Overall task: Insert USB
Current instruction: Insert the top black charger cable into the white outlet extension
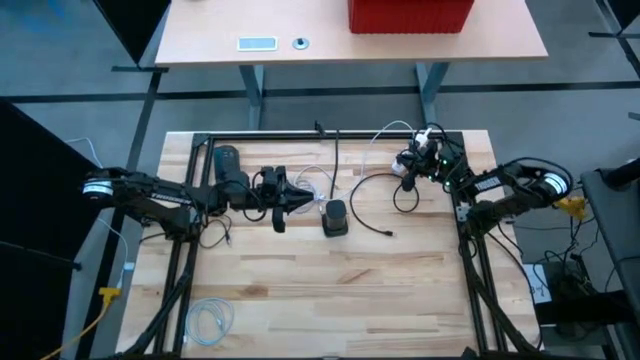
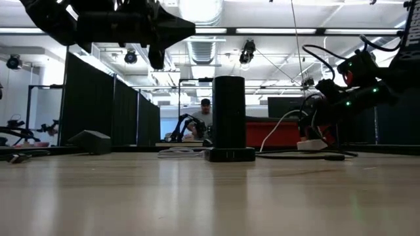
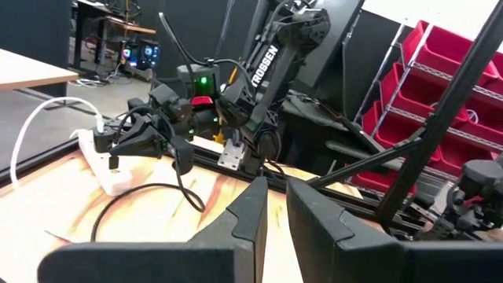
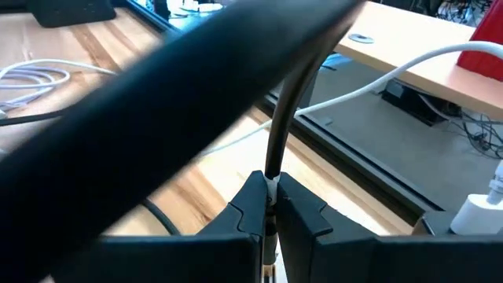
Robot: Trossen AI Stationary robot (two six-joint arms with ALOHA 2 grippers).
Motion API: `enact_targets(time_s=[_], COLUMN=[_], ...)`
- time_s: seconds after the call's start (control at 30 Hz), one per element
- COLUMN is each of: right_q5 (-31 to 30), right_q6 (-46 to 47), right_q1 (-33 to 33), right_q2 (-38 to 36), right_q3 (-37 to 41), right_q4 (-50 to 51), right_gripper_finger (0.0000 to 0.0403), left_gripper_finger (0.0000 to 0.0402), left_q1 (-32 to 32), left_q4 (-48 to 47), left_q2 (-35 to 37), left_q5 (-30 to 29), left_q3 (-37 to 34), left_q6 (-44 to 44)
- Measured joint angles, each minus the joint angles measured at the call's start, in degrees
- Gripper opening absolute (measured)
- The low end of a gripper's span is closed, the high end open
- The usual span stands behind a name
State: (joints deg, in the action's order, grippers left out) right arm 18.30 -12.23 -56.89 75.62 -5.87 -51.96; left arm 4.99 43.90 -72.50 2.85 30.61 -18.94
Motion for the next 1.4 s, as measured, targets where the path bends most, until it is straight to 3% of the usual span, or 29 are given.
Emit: enact_targets(time_s=[0.5,1.4], right_q5=[-0.23,1.19], right_q6=[-0.78,1.73], right_q1=[-0.54,-0.37], right_q2=[-2.03,1.28], right_q3=[0.76,1.0], right_q4=[2.17,-1.87], right_gripper_finger=[0.0005,0.0004], left_gripper_finger=[0.0039,0.0039], left_q1=[0.05,0.1], left_q4=[-0.35,-1.22], left_q2=[-0.01,-0.04], left_q5=[-1.59,-2.52], left_q3=[0.0,-0.02], left_q6=[0.72,1.06])
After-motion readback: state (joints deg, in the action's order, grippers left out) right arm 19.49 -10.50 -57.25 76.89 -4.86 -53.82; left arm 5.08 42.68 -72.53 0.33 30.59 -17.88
